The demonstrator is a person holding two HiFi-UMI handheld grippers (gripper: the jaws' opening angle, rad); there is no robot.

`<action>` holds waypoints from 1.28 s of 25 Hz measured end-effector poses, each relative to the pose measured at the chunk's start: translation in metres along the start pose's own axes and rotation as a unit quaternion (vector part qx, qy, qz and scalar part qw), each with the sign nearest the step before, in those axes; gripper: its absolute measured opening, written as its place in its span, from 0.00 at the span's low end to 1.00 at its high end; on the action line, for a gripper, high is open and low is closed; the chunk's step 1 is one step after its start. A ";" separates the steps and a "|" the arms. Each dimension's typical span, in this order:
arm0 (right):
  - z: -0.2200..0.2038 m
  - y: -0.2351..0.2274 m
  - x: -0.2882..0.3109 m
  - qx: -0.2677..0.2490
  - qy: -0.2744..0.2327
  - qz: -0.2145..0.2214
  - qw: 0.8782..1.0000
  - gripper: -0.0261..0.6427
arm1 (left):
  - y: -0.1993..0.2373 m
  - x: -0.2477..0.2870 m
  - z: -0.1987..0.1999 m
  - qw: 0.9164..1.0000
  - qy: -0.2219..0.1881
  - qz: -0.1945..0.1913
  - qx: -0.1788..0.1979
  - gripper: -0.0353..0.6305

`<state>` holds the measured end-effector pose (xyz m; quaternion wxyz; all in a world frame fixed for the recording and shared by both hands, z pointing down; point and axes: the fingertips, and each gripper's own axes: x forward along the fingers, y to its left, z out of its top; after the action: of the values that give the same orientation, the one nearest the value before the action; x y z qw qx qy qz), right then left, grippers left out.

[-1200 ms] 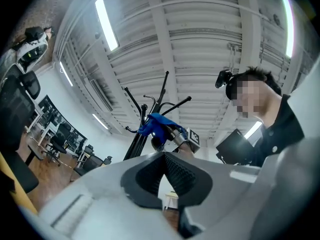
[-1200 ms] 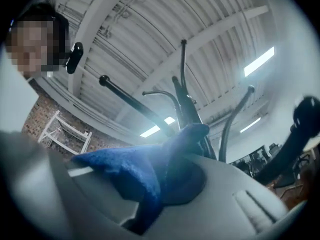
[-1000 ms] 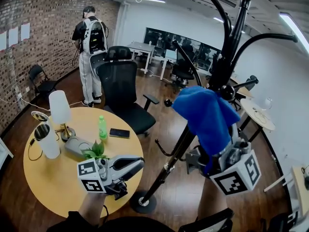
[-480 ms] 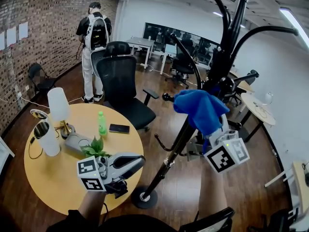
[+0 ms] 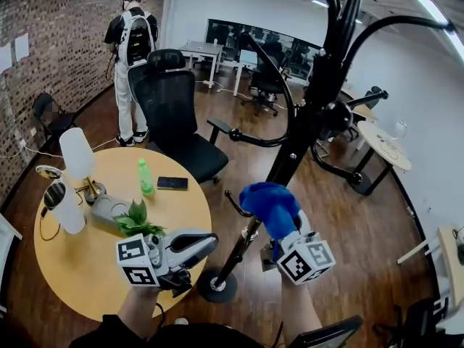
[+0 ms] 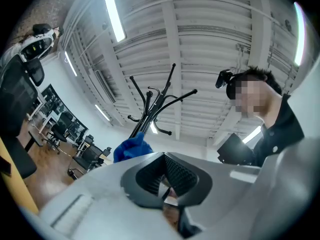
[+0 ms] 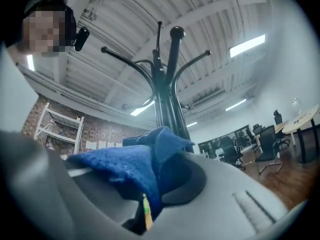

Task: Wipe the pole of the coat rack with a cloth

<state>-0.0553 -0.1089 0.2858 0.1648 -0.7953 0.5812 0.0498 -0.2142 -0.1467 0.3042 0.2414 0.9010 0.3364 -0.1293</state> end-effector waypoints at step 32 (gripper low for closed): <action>-0.024 -0.009 -0.007 0.121 0.045 0.031 0.991 0.07 | 0.008 -0.001 0.002 1.000 -0.002 0.002 0.003 0.05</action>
<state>-0.0523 -0.1076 0.3118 0.2317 -0.7529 0.6138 -0.0514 -0.2097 -0.1532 0.3056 0.2400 0.9021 0.3337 -0.1315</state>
